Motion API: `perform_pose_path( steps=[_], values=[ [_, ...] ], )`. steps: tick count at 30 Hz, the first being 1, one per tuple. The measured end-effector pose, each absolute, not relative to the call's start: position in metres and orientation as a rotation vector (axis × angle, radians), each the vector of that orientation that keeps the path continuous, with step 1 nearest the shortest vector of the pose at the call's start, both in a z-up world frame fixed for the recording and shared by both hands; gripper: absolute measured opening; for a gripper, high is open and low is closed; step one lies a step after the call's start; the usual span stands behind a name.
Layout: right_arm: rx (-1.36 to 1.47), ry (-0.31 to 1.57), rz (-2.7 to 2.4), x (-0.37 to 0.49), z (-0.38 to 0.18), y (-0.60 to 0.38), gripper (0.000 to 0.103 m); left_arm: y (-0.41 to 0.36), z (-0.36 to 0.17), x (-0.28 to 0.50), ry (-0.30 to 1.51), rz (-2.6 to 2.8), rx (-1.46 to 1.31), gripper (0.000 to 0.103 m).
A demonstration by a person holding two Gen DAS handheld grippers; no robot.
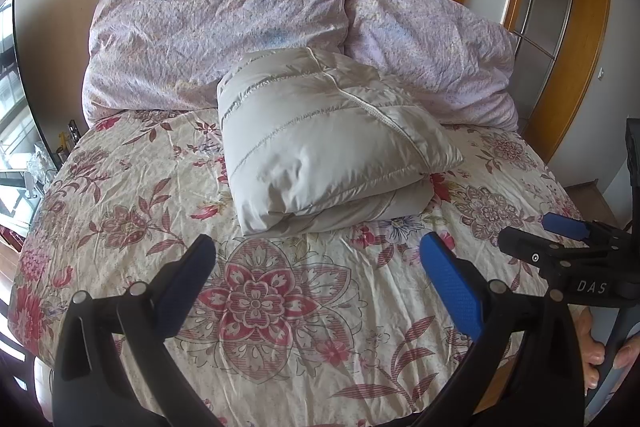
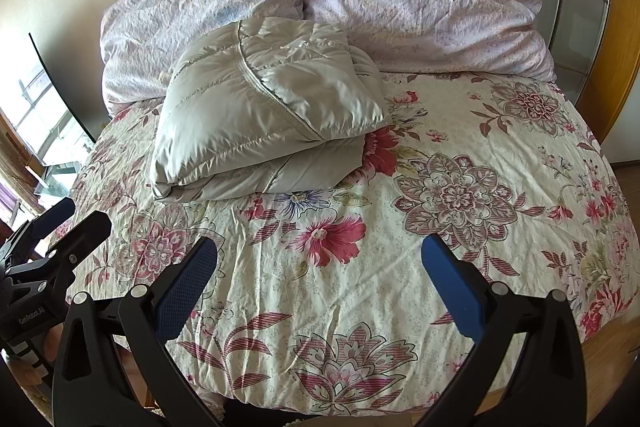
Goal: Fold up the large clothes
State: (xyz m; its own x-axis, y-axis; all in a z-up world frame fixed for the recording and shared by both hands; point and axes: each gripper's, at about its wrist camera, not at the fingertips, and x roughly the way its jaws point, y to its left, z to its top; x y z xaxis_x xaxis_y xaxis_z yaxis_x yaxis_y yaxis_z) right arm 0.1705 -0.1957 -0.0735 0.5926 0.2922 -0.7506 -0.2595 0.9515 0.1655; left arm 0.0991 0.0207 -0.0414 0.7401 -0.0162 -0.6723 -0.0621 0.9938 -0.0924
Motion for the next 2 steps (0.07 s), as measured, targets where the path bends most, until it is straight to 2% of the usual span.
perform_pose_path(
  steps=[2],
  values=[
    [0.04,0.88,0.321,0.1709,-0.0735,-0.1956,0.102,0.0206,-0.0413,0.0996,0.737,0.026,-0.111,0.101]
  ],
)
